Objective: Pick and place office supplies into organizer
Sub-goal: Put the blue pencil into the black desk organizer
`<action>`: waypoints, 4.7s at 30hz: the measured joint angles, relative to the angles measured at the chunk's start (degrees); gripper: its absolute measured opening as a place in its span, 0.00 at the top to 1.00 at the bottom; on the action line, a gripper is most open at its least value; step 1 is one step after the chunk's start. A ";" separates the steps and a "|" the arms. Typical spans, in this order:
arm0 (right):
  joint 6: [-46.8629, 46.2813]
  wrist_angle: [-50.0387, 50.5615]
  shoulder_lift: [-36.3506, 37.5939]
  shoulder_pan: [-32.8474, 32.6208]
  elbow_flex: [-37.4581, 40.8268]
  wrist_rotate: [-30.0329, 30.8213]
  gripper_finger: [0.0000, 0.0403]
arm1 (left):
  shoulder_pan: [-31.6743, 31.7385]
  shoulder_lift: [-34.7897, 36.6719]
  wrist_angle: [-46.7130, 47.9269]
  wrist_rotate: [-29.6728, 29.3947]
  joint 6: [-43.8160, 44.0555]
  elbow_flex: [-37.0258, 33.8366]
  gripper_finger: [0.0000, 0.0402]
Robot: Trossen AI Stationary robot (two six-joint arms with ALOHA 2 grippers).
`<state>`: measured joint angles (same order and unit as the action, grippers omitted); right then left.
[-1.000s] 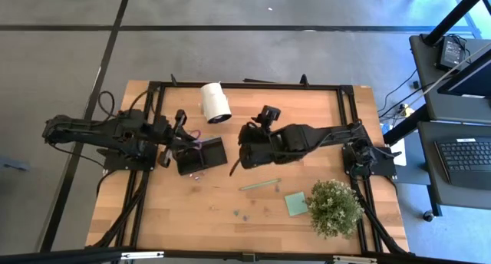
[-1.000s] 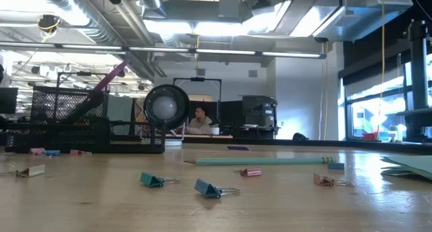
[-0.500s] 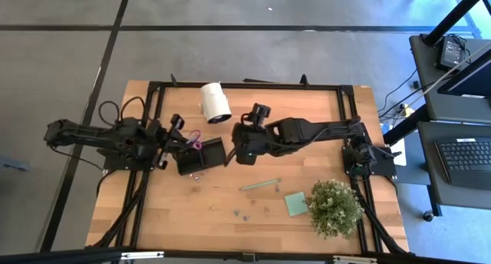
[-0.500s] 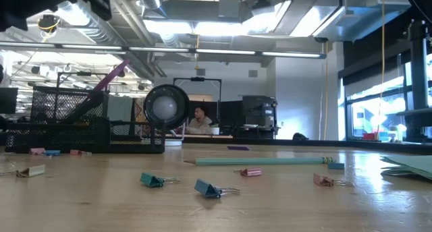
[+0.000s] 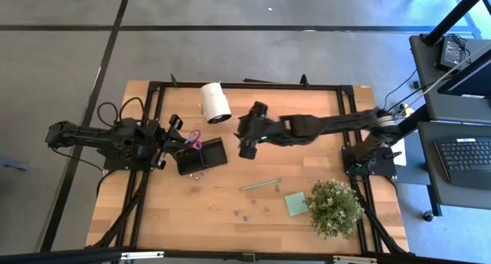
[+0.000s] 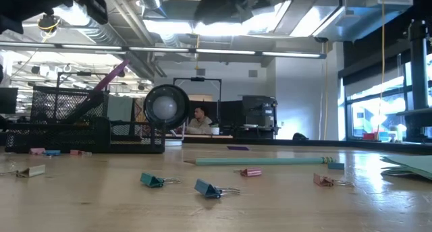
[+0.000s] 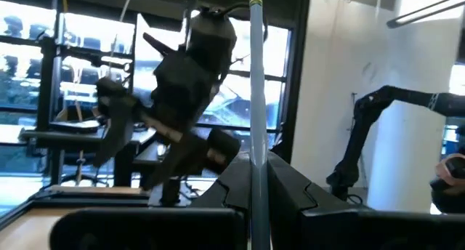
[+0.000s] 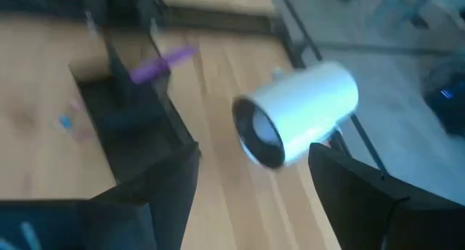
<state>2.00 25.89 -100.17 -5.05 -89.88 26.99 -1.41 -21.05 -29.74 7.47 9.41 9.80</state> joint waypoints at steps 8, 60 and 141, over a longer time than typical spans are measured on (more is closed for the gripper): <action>2.31 -37.65 17.13 2.58 33.70 -9.09 0.35 | 0.00 -0.10 1.60 -3.38 -0.07 0.00 0.96; -0.90 -74.07 16.44 7.54 47.53 -30.82 0.39 | -0.07 -2.46 -0.50 -18.25 1.82 -9.35 0.96; 1.52 -63.33 -11.34 11.04 11.77 -47.12 0.94 | -0.07 -2.46 -3.58 -6.83 -5.80 -7.65 0.56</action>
<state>3.52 -37.44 -111.50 5.99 -78.11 -20.13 -1.48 -23.51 -33.32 0.63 3.61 2.15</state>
